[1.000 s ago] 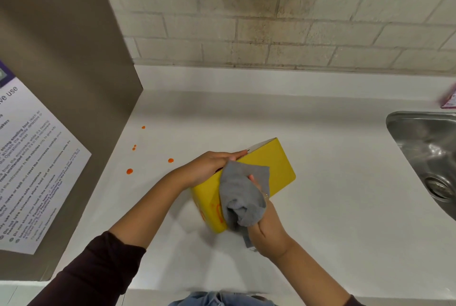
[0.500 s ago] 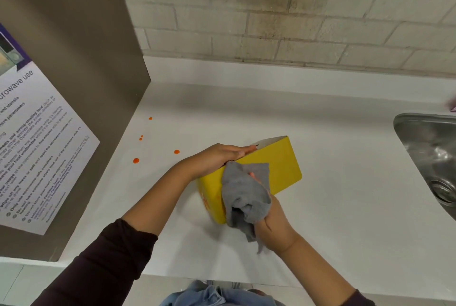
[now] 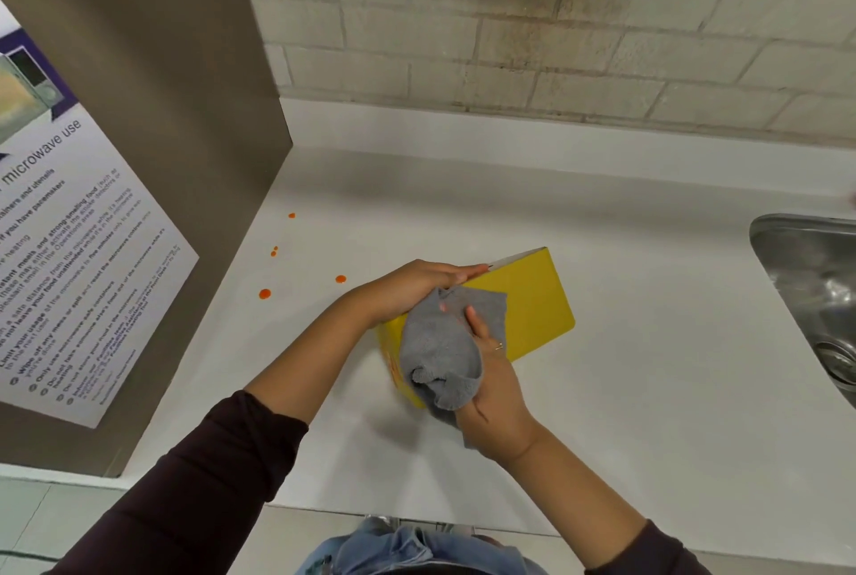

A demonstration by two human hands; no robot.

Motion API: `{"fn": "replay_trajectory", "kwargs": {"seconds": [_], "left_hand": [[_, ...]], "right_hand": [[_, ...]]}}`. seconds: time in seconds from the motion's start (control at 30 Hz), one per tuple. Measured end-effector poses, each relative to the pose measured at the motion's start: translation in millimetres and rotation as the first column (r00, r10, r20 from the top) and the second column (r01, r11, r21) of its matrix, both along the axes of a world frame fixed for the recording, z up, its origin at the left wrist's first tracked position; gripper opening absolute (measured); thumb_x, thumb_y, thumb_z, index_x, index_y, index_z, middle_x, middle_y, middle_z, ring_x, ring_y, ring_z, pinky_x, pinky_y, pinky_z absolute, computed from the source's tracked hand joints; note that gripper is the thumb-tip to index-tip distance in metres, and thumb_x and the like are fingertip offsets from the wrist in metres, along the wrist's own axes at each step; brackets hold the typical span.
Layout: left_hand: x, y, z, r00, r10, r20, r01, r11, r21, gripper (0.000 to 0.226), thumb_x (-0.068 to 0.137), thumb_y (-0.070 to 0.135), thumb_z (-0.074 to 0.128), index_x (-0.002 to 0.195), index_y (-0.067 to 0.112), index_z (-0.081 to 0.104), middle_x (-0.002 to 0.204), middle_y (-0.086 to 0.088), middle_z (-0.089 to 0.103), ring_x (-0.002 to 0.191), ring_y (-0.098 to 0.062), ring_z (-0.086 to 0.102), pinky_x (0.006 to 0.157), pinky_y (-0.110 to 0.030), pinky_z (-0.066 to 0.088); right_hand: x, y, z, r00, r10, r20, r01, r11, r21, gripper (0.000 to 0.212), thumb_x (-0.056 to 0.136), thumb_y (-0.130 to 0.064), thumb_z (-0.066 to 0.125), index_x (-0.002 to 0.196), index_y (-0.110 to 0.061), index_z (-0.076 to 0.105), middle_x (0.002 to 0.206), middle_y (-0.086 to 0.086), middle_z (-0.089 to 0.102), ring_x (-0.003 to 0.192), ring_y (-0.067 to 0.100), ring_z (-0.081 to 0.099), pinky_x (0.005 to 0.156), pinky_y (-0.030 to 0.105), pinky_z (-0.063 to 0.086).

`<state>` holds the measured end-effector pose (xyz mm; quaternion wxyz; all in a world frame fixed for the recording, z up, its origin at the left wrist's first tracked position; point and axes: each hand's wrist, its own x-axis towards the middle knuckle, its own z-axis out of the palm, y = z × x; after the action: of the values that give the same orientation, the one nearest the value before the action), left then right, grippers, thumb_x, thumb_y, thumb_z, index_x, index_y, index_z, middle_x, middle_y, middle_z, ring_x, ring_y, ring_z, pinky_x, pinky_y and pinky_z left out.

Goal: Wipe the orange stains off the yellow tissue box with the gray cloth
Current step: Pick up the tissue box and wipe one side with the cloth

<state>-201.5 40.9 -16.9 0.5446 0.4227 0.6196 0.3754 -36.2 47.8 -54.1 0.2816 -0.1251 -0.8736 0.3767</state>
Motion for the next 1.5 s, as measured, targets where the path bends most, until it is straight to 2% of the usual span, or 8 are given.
{"fn": "replay_trajectory", "kwargs": {"seconds": [0.3,0.7,0.8,0.9,0.97,1.13,1.3,1.5], "left_hand": [[-5,-1,0,0.999,-0.02,-0.028,0.02,1.0,0.009,0.034,0.096,0.026,0.039,0.127,0.029,0.052,0.137,0.014,0.048,0.12,0.002,0.046,0.087,-0.002,0.042],[-5,-2,4,0.999,-0.001,-0.044,0.001,1.0,-0.009,0.034,0.096,0.028,0.039,0.128,0.03,0.051,0.139,0.011,0.049,0.117,-0.002,0.05,0.088,-0.007,0.044],[-6,-2,5,0.998,0.003,-0.056,-0.004,1.0,-0.004,0.032,0.096,0.028,0.04,0.124,0.037,0.052,0.138,0.01,0.05,0.118,-0.006,0.052,0.093,-0.016,0.042],[-6,-3,7,0.997,-0.001,-0.074,0.001,1.0,-0.003,0.028,0.095,0.03,0.04,0.112,0.048,0.054,0.132,0.014,0.052,0.11,0.0,0.055,0.089,-0.015,0.042],[-5,-3,8,0.997,-0.008,-0.082,0.007,1.0,-0.011,0.028,0.095,0.032,0.039,0.109,0.051,0.054,0.128,0.017,0.053,0.106,0.004,0.055,0.086,-0.015,0.043],[-2,-4,8,0.995,-0.011,-0.104,0.008,1.0,-0.024,0.029,0.095,0.034,0.038,0.11,0.053,0.054,0.122,0.022,0.056,0.103,0.005,0.058,0.082,-0.013,0.045],[1,-6,9,0.996,0.008,-0.092,-0.011,1.0,-0.026,0.029,0.095,0.032,0.041,0.112,0.049,0.058,0.112,0.032,0.059,0.1,0.013,0.058,0.075,-0.002,0.046],[3,-5,11,0.988,-0.003,-0.155,-0.003,0.999,-0.036,0.027,0.093,0.044,0.041,0.112,0.054,0.057,0.116,0.028,0.058,0.104,0.008,0.057,0.088,-0.016,0.044]], "right_hand": [[15,10,-9,0.962,0.23,0.147,-0.244,0.966,0.086,0.051,0.095,-0.045,0.023,0.133,-0.016,0.042,0.141,-0.002,0.039,0.133,0.007,0.032,0.117,0.022,0.006],[52,12,-11,0.948,0.282,0.149,-0.29,0.956,0.038,0.039,0.097,-0.042,0.026,0.132,-0.03,0.04,0.13,0.001,0.055,0.12,0.018,0.048,0.113,0.019,0.022],[73,17,-15,0.961,0.201,0.189,-0.219,0.972,0.083,0.042,0.096,-0.027,0.034,0.089,-0.005,0.069,0.089,0.013,0.074,0.09,0.023,0.066,0.106,0.029,0.036],[87,23,-9,0.99,0.035,0.137,-0.009,0.982,-0.186,0.047,0.091,-0.033,0.037,0.056,-0.005,0.053,0.055,-0.001,0.055,0.056,0.004,0.049,0.069,0.017,0.048],[92,28,-7,0.976,-0.18,0.124,0.218,0.82,-0.53,0.04,0.077,-0.032,0.042,0.048,-0.004,0.043,0.048,-0.007,0.043,0.05,0.003,0.037,0.05,0.019,0.035],[93,38,2,0.886,-0.394,0.244,0.395,0.366,-0.843,0.037,0.096,-0.03,0.039,0.079,-0.015,0.069,0.076,0.012,0.069,0.081,0.016,0.061,0.076,0.036,0.052],[98,35,-1,0.741,-0.365,0.564,0.491,0.867,-0.084,0.018,0.086,-0.042,0.052,0.087,-0.031,0.038,0.06,-0.01,0.052,0.054,0.004,0.05,0.043,0.022,0.032],[100,45,-8,0.511,-0.525,0.68,0.487,0.829,0.274,0.025,0.085,-0.044,0.053,0.096,-0.023,0.045,0.08,-0.002,0.06,0.068,0.016,0.052,0.055,0.027,0.036]]}}
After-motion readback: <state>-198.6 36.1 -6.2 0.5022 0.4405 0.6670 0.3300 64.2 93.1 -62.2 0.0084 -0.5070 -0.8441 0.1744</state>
